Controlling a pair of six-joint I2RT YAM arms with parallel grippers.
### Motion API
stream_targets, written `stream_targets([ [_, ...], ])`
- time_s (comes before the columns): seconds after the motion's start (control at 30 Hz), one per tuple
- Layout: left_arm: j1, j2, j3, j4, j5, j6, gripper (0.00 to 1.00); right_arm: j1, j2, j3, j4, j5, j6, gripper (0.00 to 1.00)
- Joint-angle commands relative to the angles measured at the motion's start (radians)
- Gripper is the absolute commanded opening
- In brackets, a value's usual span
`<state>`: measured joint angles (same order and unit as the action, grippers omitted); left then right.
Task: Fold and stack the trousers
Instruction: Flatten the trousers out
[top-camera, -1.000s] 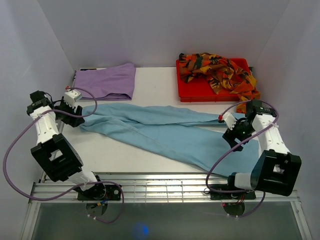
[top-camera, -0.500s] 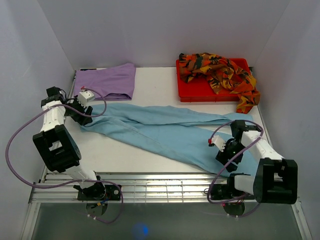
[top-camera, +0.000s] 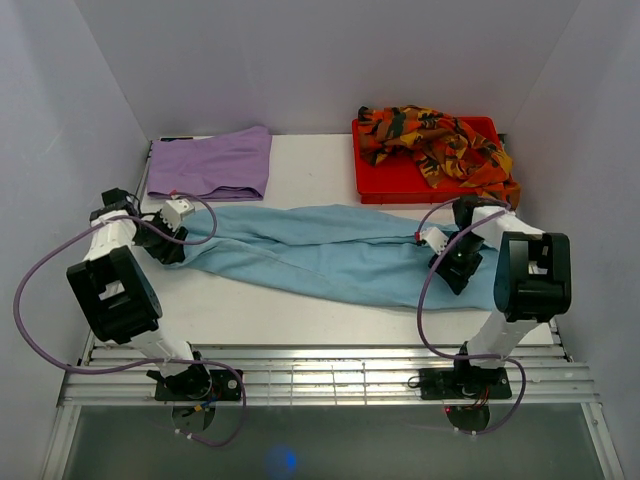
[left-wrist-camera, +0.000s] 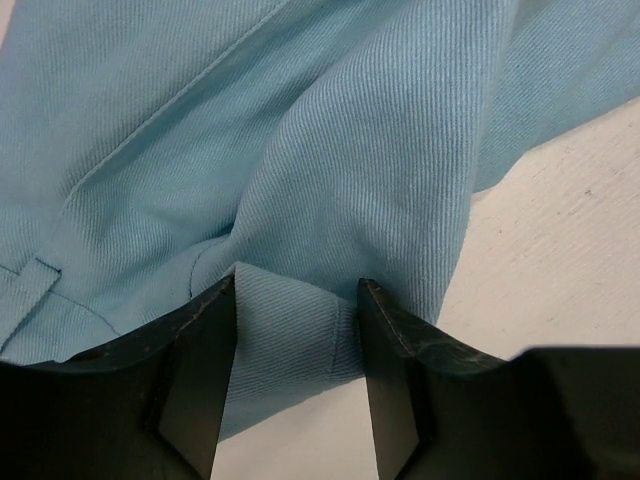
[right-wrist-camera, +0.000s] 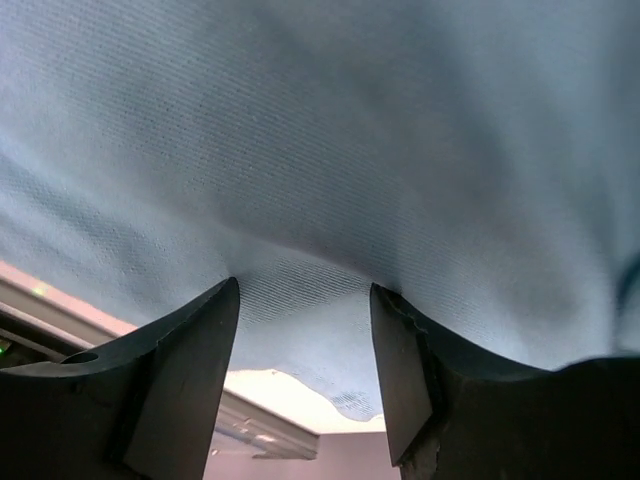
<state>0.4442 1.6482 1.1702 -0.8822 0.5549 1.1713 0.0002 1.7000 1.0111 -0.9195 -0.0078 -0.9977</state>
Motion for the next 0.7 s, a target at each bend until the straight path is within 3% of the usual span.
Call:
stream_targets([
  [0.0, 0.010, -0.063, -0.004, 0.009, 0.011, 0.018, 0.61, 0.000, 0.017, 0.061, 0.110, -0.057, -0.002, 0.62],
  [0.27, 0.011, -0.177, 0.072, -0.107, 0.089, 0.017, 0.73, -0.031, -0.261, -0.008, -0.013, -0.074, -0.094, 0.76],
  [0.57, 0.011, -0.205, 0.068, -0.195, 0.083, 0.034, 0.77, -0.060, -0.471, -0.172, -0.153, -0.067, -0.268, 0.88],
  [0.67, 0.011, -0.202, 0.045, -0.198, 0.077, 0.025, 0.88, -0.060, -0.522, -0.284, -0.083, 0.000, -0.306, 0.87],
])
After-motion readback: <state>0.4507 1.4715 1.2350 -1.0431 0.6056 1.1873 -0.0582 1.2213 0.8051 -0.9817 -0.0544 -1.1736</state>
